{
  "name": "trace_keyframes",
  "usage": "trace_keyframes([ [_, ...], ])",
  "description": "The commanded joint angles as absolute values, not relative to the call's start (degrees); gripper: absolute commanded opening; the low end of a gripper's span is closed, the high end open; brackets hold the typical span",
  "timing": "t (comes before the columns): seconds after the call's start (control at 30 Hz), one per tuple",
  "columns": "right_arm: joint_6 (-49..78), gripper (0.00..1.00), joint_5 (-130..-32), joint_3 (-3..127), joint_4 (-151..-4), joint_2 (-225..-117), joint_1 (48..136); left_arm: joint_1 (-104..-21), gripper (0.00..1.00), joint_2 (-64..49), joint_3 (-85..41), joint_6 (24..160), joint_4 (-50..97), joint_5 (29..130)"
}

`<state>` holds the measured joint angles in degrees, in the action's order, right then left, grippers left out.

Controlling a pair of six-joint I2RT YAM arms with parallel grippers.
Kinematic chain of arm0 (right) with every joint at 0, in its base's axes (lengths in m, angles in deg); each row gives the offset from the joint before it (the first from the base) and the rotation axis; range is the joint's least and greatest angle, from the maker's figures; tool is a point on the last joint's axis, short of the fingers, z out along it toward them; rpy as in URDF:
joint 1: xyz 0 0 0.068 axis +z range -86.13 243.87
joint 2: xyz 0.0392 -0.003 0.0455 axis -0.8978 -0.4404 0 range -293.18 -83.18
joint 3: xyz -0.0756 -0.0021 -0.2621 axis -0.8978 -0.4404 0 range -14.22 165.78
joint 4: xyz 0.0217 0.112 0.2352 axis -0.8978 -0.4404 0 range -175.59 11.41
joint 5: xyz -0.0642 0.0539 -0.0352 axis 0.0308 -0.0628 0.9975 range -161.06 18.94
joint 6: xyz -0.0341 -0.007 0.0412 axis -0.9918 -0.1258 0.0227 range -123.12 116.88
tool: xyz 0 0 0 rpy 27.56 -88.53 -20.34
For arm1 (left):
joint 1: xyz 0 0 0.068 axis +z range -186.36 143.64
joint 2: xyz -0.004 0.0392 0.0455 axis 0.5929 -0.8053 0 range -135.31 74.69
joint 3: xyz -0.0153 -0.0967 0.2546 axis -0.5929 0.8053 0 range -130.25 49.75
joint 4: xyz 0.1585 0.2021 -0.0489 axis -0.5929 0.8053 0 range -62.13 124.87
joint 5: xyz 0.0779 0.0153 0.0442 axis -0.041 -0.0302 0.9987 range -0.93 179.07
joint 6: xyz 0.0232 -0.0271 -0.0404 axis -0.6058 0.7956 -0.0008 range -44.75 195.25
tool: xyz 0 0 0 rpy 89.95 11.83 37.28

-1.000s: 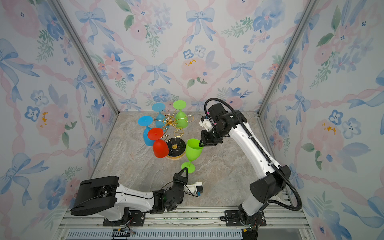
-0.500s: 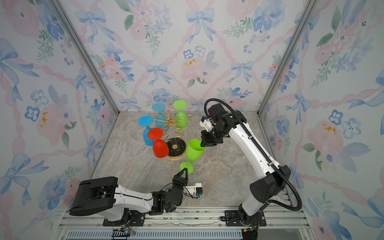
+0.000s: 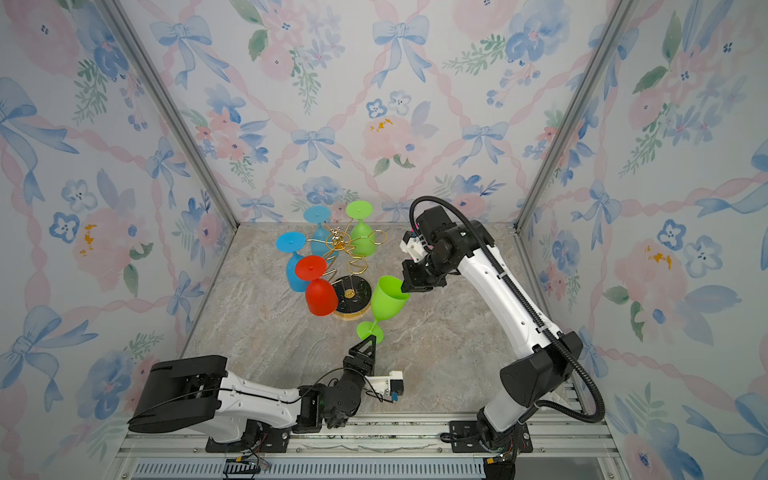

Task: Take the wine glass off the wine glass rack
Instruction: 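Close the right gripper on the bowl rim and open the left gripper, then carry the green glass beside the magenta glass with the right gripper while the left withdraws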

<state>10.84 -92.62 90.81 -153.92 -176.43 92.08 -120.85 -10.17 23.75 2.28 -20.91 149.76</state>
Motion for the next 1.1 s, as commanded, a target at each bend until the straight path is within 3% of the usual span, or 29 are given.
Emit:
trace_keyframes([
  [0.0, 12.08, 0.00, -90.79, 89.49, -152.36, -173.90, 91.64, -121.42, 0.56, -8.42, 24.54, 5.03, -20.90, 148.58],
  [0.2, 12.61, 0.00, -86.81, 86.09, -149.99, -171.01, 89.32, -121.70, 0.61, -2.52, 21.64, 15.24, -10.97, 145.18],
  [0.4, 12.05, 0.00, -75.54, 83.93, -149.75, -168.95, 87.55, -121.61, 0.71, 6.61, 19.13, 31.80, 0.39, 140.04],
  [0.6, 11.32, 0.00, -68.52, 80.49, -148.46, -167.69, 85.93, -121.43, 0.72, 10.40, 14.24, 51.60, 18.65, 135.55],
  [0.77, 12.09, 0.00, -64.96, 77.46, -145.77, -166.30, 84.24, -120.85, 0.74, 16.34, 16.14, 61.89, 20.46, 127.57],
  [1.07, 11.15, 0.00, -62.72, 77.05, -142.65, -167.60, 79.56, -116.16, 0.77, 25.28, 17.85, 77.79, 27.16, 125.85],
])
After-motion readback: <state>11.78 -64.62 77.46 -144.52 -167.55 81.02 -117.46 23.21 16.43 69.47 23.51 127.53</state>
